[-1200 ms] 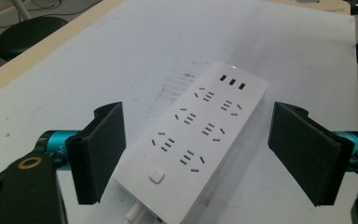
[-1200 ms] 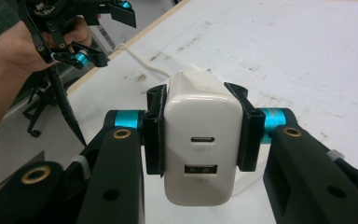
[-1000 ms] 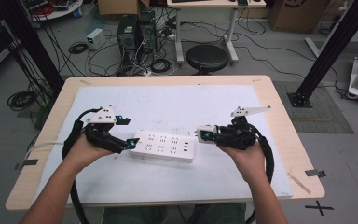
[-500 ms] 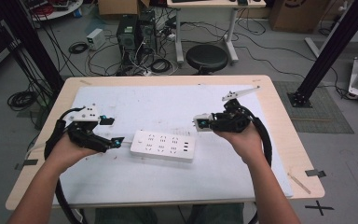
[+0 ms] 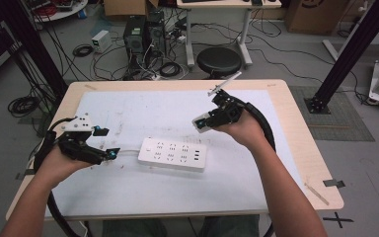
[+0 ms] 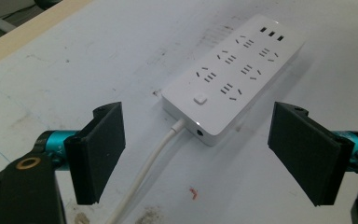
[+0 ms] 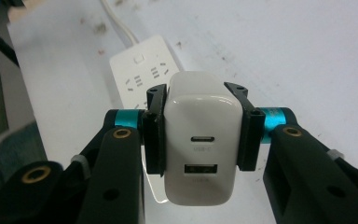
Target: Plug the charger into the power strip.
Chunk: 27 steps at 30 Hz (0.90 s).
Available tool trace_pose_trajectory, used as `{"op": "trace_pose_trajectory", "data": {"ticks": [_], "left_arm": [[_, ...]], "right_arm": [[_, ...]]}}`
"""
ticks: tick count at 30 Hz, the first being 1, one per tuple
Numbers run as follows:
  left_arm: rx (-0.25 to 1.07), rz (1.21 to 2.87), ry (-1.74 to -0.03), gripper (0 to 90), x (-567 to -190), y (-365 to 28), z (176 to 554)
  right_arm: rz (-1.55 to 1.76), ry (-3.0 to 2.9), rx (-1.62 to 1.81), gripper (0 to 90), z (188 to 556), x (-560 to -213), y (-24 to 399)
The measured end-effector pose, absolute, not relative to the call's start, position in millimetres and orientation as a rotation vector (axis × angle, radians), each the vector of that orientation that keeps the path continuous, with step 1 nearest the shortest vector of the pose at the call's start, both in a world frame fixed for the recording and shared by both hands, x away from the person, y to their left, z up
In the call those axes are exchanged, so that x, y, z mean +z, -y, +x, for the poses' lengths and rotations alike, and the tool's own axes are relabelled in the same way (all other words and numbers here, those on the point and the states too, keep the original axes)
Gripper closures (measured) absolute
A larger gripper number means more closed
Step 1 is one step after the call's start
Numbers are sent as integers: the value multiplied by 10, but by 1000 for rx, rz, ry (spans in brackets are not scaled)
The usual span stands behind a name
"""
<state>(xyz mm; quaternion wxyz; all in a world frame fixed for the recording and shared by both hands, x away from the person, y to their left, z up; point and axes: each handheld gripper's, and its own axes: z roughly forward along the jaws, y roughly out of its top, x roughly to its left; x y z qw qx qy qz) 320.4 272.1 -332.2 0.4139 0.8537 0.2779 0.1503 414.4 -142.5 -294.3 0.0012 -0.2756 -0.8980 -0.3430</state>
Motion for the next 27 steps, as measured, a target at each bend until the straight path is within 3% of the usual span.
{"op": "trace_pose_trajectory", "data": {"ticks": [15,27], "left_arm": [[388,2160,-714,189,-3371,-2758,3167],[390,2170,-715,189,-3426,-2801,3153]], "right_arm": [[-472,2991,-476,635,4331,-3219,660],[-327,3044,-265,636,4340,-3364,424]]}}
